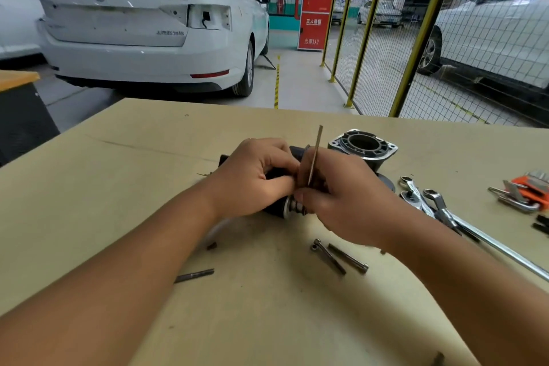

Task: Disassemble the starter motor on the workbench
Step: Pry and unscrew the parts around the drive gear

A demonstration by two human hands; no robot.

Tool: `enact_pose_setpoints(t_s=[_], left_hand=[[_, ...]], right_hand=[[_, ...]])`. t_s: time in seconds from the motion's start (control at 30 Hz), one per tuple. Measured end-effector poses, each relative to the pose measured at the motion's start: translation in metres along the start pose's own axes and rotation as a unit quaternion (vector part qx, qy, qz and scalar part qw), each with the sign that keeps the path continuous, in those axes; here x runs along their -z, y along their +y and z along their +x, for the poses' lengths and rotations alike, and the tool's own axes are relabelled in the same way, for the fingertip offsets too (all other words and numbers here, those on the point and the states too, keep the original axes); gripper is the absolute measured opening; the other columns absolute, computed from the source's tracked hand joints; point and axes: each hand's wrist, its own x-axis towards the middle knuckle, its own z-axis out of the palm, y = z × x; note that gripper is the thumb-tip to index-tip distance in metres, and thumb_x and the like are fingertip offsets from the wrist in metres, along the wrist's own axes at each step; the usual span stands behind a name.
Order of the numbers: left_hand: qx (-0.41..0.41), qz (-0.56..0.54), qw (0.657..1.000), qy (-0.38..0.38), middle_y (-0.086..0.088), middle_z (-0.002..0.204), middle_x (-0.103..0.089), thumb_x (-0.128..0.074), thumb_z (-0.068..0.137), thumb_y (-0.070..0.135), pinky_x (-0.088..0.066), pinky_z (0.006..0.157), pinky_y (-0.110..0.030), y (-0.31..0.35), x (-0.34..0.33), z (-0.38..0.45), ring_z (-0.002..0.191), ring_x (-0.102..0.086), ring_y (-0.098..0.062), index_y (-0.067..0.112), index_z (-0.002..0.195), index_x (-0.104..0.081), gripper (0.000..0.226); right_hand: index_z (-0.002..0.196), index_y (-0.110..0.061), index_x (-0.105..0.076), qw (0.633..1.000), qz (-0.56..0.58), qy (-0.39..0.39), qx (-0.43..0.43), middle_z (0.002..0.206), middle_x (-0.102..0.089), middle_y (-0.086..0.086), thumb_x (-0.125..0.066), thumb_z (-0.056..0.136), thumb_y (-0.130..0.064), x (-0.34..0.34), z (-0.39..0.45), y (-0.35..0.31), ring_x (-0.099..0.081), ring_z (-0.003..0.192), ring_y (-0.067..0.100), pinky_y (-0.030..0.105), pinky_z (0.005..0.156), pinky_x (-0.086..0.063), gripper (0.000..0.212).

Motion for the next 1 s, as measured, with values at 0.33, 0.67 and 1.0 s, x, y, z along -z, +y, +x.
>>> enact_pose_setpoints(t_s=[0.33,0.67,1.0], left_hand=[[0.009,0.122,0.99,-0.068,0.007,0.092,-0.056,-0.07,0.083,0.032,-0.052,0.075,-0.043,0.005,0.001,0.002,0.087,-0.061,-0.015,0.029,0.094,-0.079,0.014],[-0.003,0.095,0.995,-0.036,0.008,0.091,-0.059,-0.075,0.086,0.028,-0.052,0.074,-0.039,0.001,-0.002,0.002,0.084,-0.062,-0.012,0.026,0.088,-0.08,0.005],[0.046,-0.008,0.997,0.061,-0.015,0.083,-0.072,-0.071,0.082,-0.001,-0.056,0.075,-0.049,-0.009,0.008,0.0,0.079,-0.062,-0.042,0.009,0.087,-0.082,0.016]], right_hand=[[0.084,-0.024,-0.057,0.977,0.198,-0.007,-0.077,0.067,-0.065,0.013,-0.055,0.103,-0.02,0.002,-0.005,0.017,-0.056,0.044,0.024,0.035,0.043,-0.044,0.019],[0.083,-0.022,-0.068,0.993,0.092,-0.003,-0.075,0.051,-0.064,0.005,-0.065,0.098,-0.024,0.002,-0.009,0.019,-0.059,0.038,0.014,0.029,0.041,-0.049,0.015],[0.076,-0.01,-0.059,0.992,0.027,0.035,-0.115,0.064,-0.059,0.005,-0.061,0.1,-0.031,-0.007,-0.006,0.009,-0.056,0.05,0.018,0.026,0.048,-0.042,0.032]])
